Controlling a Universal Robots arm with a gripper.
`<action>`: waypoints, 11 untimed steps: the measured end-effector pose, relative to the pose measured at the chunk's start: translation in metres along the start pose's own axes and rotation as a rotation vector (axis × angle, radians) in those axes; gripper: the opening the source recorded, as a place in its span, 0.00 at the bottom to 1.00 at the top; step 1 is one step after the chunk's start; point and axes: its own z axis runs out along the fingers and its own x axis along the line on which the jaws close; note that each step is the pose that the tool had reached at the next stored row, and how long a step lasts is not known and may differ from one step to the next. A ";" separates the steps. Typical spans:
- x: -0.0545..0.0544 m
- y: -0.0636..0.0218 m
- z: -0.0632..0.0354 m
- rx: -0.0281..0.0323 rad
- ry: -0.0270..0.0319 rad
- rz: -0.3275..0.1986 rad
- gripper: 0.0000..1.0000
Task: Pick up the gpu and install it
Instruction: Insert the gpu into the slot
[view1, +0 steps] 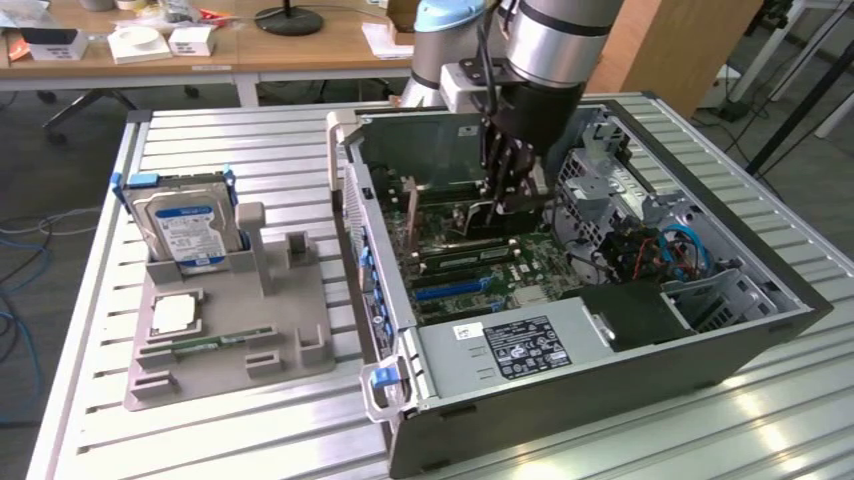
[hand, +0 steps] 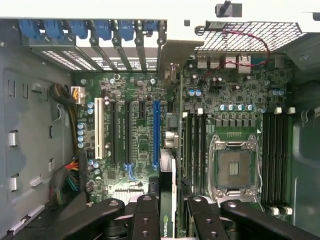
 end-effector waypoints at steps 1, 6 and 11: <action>0.001 0.0000 0.0000 0.0000 0.0000 0.000 0.27; 0.004 0.0004 -0.0001 -0.0001 0.0001 0.000 0.27; 0.004 0.0003 0.0028 0.0002 0.0001 0.000 0.27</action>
